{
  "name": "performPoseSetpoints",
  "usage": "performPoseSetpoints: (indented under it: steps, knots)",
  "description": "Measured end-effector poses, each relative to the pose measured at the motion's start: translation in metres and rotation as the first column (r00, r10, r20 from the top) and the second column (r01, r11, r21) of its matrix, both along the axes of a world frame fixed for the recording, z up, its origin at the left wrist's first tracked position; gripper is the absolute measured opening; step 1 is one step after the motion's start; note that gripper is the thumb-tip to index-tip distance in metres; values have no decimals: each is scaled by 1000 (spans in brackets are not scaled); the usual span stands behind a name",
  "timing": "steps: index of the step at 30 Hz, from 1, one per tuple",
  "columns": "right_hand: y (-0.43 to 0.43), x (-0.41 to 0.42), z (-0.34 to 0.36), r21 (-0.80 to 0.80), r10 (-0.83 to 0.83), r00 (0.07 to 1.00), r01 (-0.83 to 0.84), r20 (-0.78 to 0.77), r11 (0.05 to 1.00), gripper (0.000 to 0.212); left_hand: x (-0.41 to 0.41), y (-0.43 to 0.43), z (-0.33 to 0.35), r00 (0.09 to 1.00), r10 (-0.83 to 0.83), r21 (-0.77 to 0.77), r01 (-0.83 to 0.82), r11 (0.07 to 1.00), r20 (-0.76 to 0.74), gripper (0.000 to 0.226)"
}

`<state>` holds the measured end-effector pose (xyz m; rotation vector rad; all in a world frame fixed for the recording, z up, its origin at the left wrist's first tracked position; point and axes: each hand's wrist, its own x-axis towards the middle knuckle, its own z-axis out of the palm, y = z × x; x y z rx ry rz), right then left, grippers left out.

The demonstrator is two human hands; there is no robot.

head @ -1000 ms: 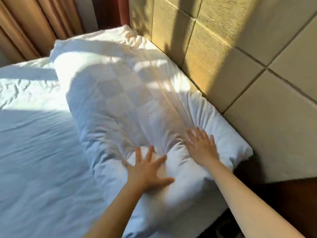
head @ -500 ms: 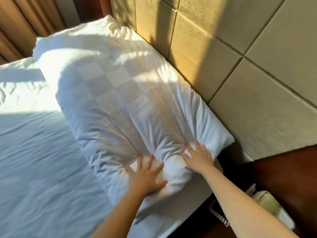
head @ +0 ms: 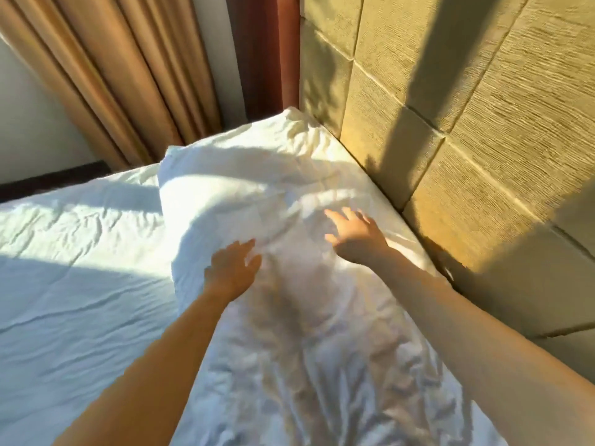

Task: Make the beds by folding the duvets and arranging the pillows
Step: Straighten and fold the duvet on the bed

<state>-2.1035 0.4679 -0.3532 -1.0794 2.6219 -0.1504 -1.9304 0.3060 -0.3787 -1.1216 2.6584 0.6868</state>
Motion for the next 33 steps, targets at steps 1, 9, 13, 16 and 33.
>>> performPoseSetpoints:
  steps: [1, 9, 13, 16, 33]
  knots:
    - [-30, -14, -7, -21, 35, 997, -37, -76, 999, 61, -14, -19, -9, 999, 30, -74, -29, 997, 16, 58]
    - [-158, -96, -134, 328, 255, 966, -257, 48, 909, 63, -94, -87, -118, 954, 100, -248, -29, 968, 281, 71]
    - [-229, -156, -81, 254, 267, 964, -261, 12, 931, 55, -135, -135, -88, 902, -125, 40, 120, 992, 414, 78]
    - [-258, -193, -65, -100, 122, 945, -159, -302, 982, 39, -176, -169, -58, 991, 17, -285, 22, 958, 135, 67]
    - [-334, -262, -183, 183, 54, 991, -31, -121, 983, 66, -267, -248, -150, 970, 102, -258, -42, 965, 222, 81]
